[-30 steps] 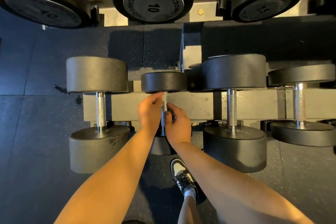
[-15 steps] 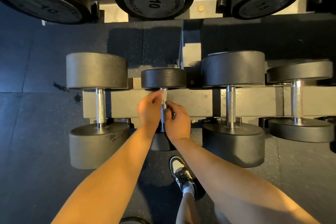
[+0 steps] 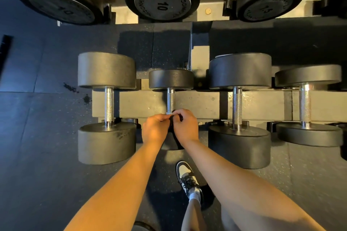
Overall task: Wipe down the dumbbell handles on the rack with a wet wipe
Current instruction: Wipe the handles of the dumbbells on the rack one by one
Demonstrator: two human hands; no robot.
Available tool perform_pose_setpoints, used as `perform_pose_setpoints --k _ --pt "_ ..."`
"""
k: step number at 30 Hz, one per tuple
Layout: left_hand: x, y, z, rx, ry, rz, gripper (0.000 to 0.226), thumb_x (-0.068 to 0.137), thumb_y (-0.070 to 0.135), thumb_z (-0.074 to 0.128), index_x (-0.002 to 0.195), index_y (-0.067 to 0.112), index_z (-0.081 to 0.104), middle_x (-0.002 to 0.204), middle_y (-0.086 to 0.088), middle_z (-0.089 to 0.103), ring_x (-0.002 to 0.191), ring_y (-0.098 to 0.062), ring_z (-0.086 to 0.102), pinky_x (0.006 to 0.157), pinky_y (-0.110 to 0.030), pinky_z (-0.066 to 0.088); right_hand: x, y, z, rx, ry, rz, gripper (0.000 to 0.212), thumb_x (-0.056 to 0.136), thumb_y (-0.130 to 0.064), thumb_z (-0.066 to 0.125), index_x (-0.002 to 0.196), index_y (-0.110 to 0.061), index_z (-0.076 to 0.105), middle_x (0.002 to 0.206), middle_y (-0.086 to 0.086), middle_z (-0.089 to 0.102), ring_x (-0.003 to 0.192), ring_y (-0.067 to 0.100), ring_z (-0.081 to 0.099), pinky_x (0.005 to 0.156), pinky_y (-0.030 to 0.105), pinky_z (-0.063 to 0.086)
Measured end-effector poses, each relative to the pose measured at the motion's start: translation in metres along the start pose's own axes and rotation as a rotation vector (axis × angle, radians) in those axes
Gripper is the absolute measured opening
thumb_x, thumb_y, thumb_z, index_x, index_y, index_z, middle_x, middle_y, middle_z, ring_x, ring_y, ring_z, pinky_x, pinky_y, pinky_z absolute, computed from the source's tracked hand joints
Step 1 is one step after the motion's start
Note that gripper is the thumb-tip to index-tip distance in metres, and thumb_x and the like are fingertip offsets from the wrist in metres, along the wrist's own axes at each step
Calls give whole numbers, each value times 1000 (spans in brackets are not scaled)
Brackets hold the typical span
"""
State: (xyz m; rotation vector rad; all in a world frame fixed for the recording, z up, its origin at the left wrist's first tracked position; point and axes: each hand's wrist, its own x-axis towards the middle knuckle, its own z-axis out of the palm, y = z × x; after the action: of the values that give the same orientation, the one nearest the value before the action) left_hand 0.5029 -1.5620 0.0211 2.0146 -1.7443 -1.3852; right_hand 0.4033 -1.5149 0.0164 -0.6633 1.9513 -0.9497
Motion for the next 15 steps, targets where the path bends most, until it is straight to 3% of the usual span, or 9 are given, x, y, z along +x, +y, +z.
perform_pose_setpoints --k 3,6,10,12,13,14,15 --pt "-5 0 -4 -22 -31 -74 17 94 21 69 103 31 80 104 7 77 95 -9 67 85 -23 52 -9 3 -7 18 -55 13 18 98 -12 58 108 -19 70 111 -5 61 100 6 56 79 5 38" --pt "-19 6 -3 -4 -6 -32 19 98 18 65 107 26 79 105 8 75 93 -6 64 80 -16 47 -17 3 -13 61 -72 21 21 97 -11 59 113 -22 67 115 -5 60 105 7 56 85 9 39" --pt "-35 0 9 -63 93 150 24 99 9 61 111 25 75 103 12 72 91 0 65 100 -38 52 -19 -6 -19 137 -18 -28 17 95 -12 62 105 -25 57 101 -4 59 96 9 58 80 15 45" --pt "-32 -4 15 -40 113 230 26 99 6 59 117 23 70 102 15 70 99 -2 65 118 -53 32 -15 -12 -22 180 -52 4 15 97 -16 60 106 -26 56 101 -6 60 95 7 58 77 13 45" --pt "-30 -1 16 -24 114 244 27 100 6 58 120 21 67 102 16 68 102 -1 63 124 -53 20 -11 -14 -23 185 -77 29 13 98 -17 59 108 -26 58 103 -8 61 97 5 58 77 12 44" --pt "-26 5 16 -10 124 257 26 101 8 56 122 20 66 104 15 65 104 -1 60 125 -45 17 -7 -17 -24 177 -96 45 13 99 -17 58 109 -25 60 105 -9 61 100 5 57 78 13 43" --pt "-24 12 12 -15 123 253 25 103 12 54 124 22 65 107 15 63 102 0 59 121 -34 28 -1 -18 -23 167 -102 57 14 100 -17 57 110 -24 63 107 -11 60 101 5 57 80 14 44"
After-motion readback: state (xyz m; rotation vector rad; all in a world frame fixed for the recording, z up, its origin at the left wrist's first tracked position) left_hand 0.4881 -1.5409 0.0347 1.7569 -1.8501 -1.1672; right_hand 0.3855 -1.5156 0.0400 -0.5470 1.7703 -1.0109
